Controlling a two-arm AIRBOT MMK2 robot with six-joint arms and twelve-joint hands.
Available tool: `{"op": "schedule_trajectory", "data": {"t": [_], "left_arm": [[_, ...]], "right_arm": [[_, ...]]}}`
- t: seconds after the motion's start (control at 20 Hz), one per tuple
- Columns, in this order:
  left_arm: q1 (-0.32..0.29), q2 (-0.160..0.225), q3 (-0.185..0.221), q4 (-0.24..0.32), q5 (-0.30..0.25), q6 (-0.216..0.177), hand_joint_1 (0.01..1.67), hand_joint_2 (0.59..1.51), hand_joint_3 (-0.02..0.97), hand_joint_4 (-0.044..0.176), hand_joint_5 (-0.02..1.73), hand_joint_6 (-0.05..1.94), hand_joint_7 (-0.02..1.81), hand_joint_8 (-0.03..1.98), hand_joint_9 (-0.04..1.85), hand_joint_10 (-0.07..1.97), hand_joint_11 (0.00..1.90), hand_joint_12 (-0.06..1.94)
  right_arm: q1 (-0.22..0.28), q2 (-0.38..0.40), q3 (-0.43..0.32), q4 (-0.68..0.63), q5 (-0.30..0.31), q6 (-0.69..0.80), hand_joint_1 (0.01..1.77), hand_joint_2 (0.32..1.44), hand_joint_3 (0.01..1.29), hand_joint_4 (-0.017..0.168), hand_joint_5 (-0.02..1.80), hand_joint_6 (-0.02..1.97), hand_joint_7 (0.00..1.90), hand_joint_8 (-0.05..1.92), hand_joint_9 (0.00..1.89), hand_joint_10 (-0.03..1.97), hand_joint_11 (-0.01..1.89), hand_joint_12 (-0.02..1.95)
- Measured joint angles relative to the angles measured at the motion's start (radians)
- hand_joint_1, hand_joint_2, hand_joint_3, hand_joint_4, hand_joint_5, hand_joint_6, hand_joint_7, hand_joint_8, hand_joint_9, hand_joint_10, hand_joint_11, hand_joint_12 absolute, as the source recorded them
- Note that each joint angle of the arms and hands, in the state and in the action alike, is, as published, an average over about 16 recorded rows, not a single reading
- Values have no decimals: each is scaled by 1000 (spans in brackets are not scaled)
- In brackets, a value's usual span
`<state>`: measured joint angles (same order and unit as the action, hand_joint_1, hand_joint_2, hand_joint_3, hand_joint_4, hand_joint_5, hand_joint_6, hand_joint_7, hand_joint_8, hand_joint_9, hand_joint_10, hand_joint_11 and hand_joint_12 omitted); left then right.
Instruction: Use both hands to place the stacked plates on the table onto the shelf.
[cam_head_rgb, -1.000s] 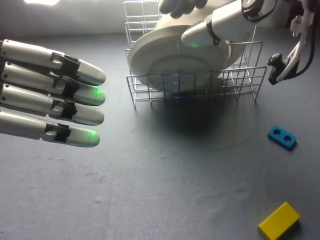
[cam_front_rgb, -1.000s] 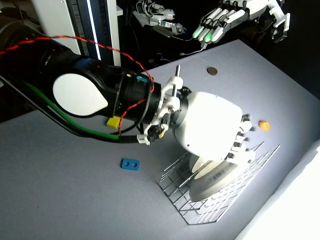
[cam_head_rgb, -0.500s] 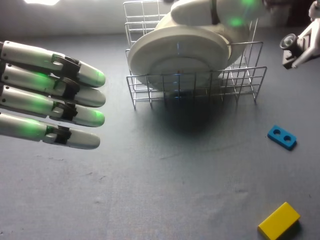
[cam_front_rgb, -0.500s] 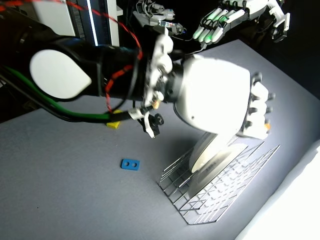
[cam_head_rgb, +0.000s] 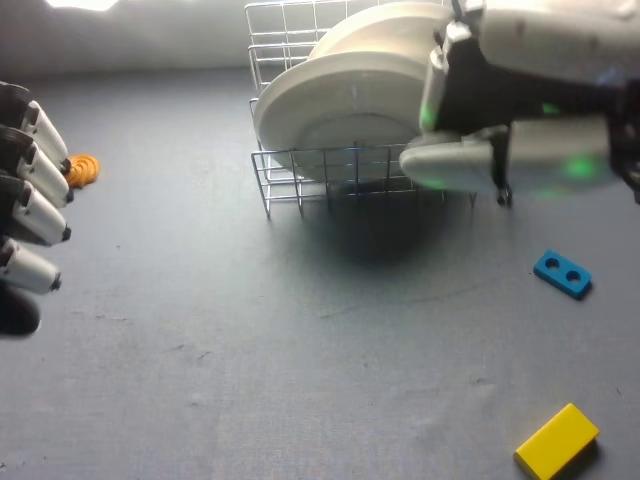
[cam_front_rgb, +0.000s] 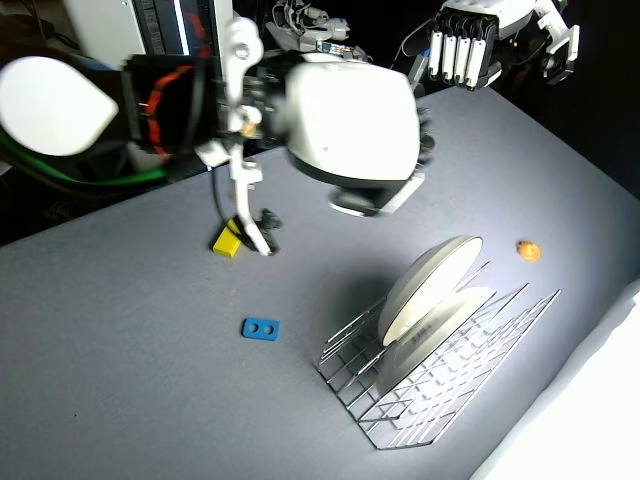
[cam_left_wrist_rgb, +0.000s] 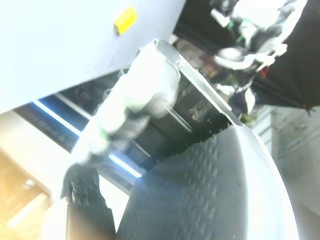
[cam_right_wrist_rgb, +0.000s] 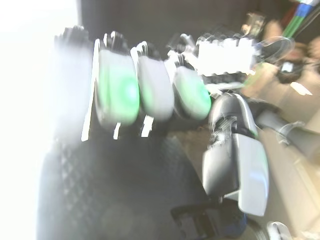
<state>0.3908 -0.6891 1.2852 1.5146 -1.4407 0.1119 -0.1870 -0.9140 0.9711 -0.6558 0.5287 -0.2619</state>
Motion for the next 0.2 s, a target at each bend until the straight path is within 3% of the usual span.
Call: {"op": "schedule_trajectory", "data": {"t": [0.2], "left_arm": [[0, 0, 1, 0, 3, 0, 510, 1216, 2, 126, 1383, 1863, 1429, 1878, 1415, 1891, 1425, 1917]], "right_arm": [[-20, 43, -43, -38, 32, -3, 317, 1289, 11, 128, 1458, 1900, 1482, 1898, 1547, 1915, 1660, 1911]]}}
